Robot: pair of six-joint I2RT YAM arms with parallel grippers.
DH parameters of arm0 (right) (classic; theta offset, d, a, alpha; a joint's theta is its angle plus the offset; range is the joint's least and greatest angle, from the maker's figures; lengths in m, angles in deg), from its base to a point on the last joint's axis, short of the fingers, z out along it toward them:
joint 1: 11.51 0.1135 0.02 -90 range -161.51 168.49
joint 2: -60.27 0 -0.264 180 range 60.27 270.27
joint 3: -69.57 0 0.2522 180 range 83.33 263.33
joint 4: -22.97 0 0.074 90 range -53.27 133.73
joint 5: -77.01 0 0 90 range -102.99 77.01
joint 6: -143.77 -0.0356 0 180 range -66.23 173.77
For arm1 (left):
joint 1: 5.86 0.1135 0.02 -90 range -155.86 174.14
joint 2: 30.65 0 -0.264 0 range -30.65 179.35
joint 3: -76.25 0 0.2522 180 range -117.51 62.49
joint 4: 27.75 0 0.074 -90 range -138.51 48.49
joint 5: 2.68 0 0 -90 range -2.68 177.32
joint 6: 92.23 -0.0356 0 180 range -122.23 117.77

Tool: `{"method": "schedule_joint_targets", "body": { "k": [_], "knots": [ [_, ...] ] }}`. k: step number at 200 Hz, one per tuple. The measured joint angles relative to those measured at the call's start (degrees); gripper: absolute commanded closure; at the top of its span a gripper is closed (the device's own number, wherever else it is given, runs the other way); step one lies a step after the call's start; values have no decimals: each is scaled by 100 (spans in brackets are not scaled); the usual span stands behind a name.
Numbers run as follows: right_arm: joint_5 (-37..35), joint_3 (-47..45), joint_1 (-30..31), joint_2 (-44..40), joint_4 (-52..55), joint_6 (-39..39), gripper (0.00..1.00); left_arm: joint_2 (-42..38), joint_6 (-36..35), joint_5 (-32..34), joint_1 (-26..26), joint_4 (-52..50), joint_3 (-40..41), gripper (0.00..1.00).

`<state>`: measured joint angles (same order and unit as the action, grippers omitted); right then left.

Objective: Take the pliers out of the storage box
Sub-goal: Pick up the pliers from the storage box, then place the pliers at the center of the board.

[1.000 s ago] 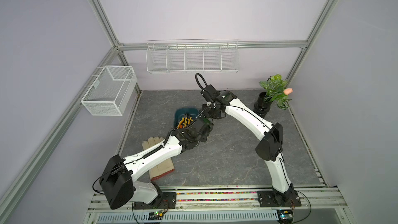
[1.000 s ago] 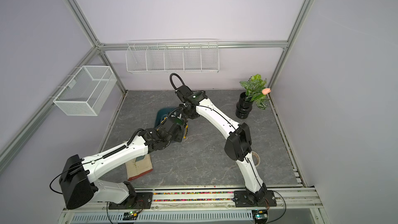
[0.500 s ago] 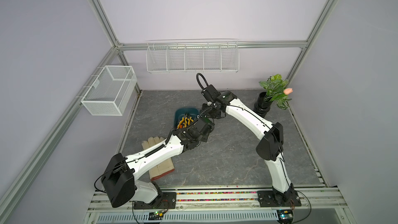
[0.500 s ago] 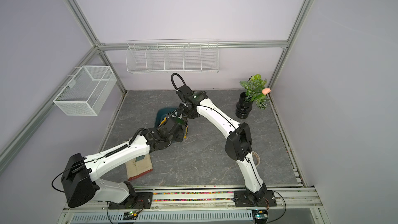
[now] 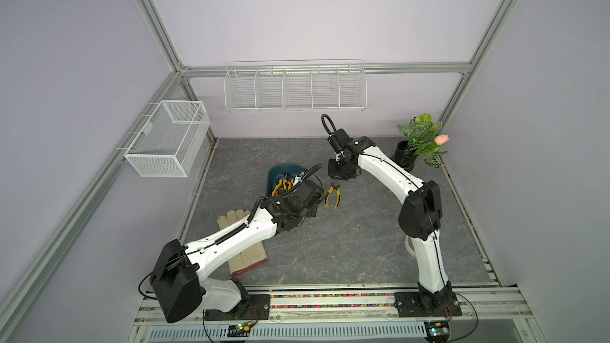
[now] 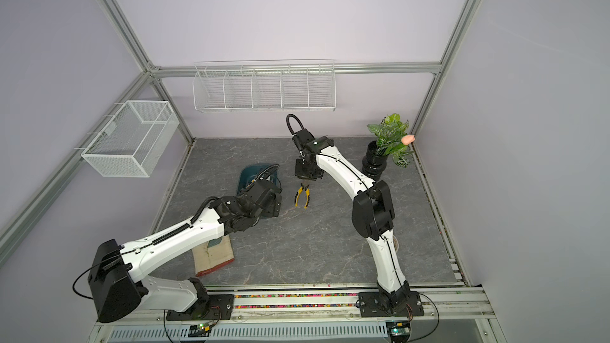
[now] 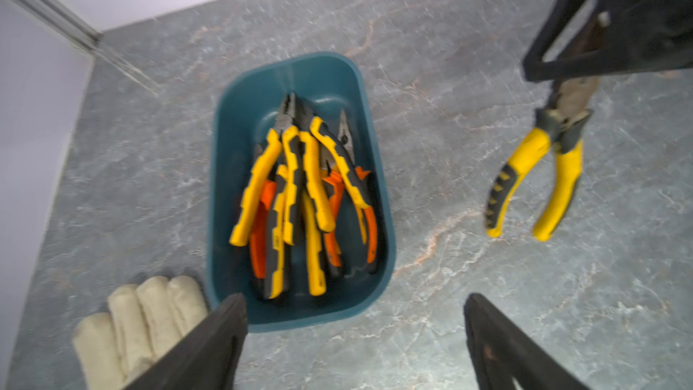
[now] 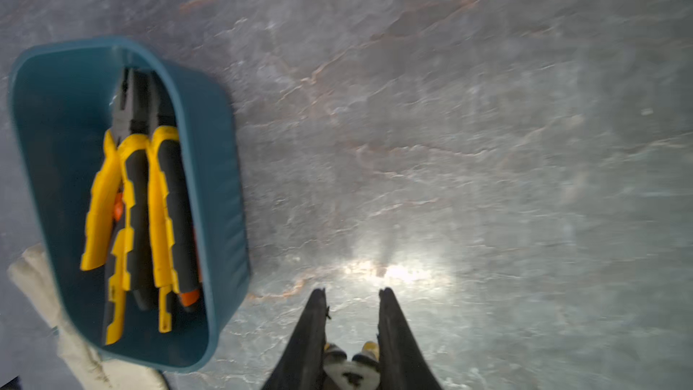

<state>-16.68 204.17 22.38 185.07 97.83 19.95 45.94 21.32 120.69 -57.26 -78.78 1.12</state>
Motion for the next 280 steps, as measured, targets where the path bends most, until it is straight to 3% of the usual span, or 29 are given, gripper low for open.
{"method": "schedule_joint_targets", "body": {
  "k": [35, 64, 120, 183, 280],
  "knots": [
    [-210, 649, -33, 413, 35, 286, 94, -426, -2, 184, 35, -79, 57, 8],
    [-216, 1408, -33, 1246, 11, 533, 93, -595, 0, 260, 46, -120, 170, 8],
    [-118, 4111, -42, 3401, 560, 734, 93, -793, 4, 264, 94, -168, 444, 8],
    [-120, 4170, -42, 3491, 527, 765, 94, -811, 22, 238, 114, -155, 568, 8],
    [-166, 4170, -39, 3744, 334, 728, 81, -804, 39, 166, 114, -90, 619, 8]
  ]
}}
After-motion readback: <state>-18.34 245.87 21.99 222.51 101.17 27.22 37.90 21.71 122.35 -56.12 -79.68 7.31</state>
